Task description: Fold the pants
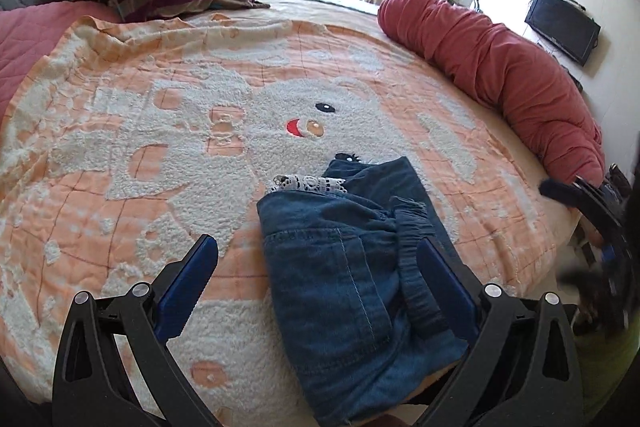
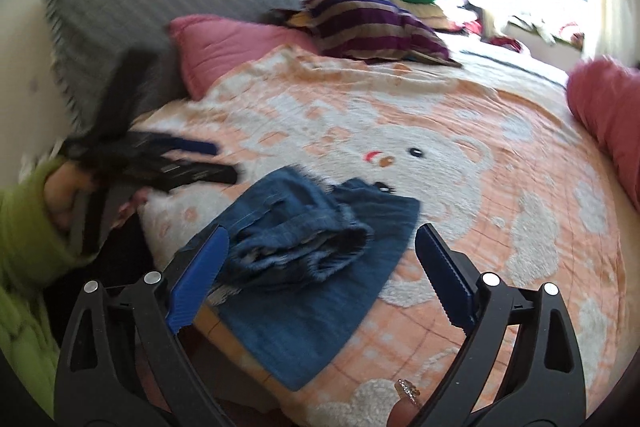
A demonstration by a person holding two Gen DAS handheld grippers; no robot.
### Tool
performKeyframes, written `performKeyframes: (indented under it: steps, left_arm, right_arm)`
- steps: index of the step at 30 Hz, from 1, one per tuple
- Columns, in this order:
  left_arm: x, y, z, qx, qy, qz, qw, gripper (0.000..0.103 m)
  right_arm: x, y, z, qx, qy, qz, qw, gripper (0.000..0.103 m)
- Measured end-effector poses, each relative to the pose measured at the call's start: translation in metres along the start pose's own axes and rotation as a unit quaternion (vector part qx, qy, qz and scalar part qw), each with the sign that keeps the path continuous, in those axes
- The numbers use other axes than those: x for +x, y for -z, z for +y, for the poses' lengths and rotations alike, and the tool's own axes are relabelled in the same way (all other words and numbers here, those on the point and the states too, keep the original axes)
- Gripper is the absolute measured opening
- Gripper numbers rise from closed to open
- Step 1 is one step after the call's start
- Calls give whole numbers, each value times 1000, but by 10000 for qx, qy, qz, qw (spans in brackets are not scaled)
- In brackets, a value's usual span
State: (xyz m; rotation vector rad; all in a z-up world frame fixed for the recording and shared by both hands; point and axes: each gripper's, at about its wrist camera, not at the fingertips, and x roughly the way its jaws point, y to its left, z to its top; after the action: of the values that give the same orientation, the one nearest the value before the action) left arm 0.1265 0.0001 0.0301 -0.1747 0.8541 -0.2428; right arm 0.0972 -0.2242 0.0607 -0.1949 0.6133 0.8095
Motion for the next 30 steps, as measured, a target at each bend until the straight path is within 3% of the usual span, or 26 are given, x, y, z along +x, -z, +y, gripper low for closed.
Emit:
performKeyframes:
  steps: [5,12,17,18,19,20,27,29,30]
  left_arm:
    - [18,-13,0,110,30,168,9998,98]
    - [34,-27,1,271,105,300,9991,98]
    - [35,-22,2,243,552,113,9981,96]
    - [36,-20,1,282,637,130,9975,85]
    - [37,-18,-1,330,678,169,9970,65]
    - [40,-15,-3,390,710,249,9964,60]
    - [64,-2,-5,573,595,596,9948,57]
    - [67,-1,-4,571,582,602,9949,57]
    - [67,-1,-4,581,568,594,9949,58]
  right_arm:
    - [12,8,45,-904,-294,233,9952,88]
    - [35,20,88,-1573,-621,507,9843,87]
    - [51,26,104,-1861,-795,770,9763,68]
    - [54,27,106,-1885,-826,831,9751,59]
    - [56,27,108,-1912,-846,864,9741,54]
    - [59,28,111,-1976,-850,891,9725,53]
    - [78,29,136,-2823,-577,996,9524,48]
    - [87,29,142,-3145,-353,1051,9428,40]
    - [92,30,144,-3235,-329,1142,9387,25]
